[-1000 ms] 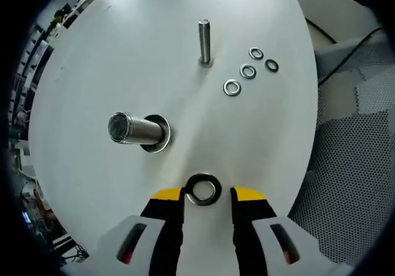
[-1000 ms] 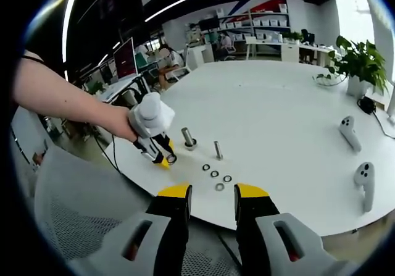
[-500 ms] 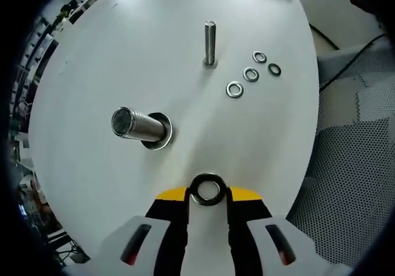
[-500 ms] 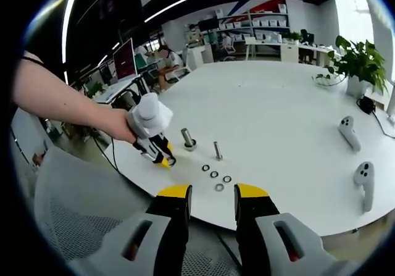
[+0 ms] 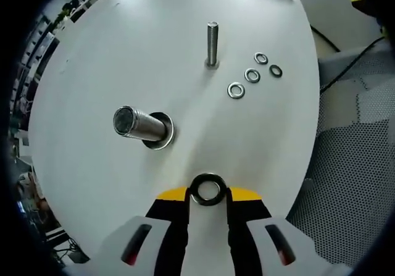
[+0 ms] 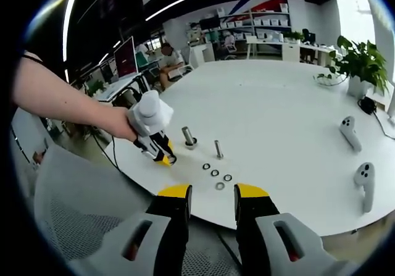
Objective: Place the washer onto the threaded stud by aligning its center hole with the stud, sliding it down to the base, and recovering from edge contact or off-axis alignment until the washer reaches the visible bottom stop.
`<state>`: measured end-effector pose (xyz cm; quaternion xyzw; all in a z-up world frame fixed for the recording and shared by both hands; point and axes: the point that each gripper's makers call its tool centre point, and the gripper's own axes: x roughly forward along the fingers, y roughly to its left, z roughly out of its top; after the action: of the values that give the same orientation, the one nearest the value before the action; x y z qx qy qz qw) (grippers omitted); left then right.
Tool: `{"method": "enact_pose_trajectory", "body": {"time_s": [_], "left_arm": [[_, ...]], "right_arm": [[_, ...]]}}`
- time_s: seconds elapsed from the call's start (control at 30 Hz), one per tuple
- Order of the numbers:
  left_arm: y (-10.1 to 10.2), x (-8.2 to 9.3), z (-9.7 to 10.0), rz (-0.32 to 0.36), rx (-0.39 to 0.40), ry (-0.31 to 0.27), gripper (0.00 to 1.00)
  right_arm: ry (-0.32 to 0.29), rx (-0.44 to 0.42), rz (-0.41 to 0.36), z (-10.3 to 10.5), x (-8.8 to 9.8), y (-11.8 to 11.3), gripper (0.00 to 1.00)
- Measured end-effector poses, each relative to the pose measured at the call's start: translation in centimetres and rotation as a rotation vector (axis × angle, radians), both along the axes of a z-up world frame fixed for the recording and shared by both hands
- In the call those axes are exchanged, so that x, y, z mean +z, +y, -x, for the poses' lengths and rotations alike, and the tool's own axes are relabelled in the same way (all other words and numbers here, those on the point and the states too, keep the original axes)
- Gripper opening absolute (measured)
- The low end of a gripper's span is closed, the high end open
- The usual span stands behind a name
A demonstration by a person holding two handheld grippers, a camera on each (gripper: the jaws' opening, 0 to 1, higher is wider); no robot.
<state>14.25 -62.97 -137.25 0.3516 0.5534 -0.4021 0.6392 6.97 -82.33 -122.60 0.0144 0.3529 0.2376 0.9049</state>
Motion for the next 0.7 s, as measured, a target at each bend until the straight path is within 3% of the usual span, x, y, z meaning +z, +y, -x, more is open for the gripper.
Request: {"method": "enact_pose_trajectory", "body": {"time_s": [0.7], "left_arm": [[-0.01,0.1,-0.36,0.079,0.04,-0.025,0.2]], "right_arm": [[0.015,0.02,0.017,0.23,-0.32,0.14,0.29]]}}
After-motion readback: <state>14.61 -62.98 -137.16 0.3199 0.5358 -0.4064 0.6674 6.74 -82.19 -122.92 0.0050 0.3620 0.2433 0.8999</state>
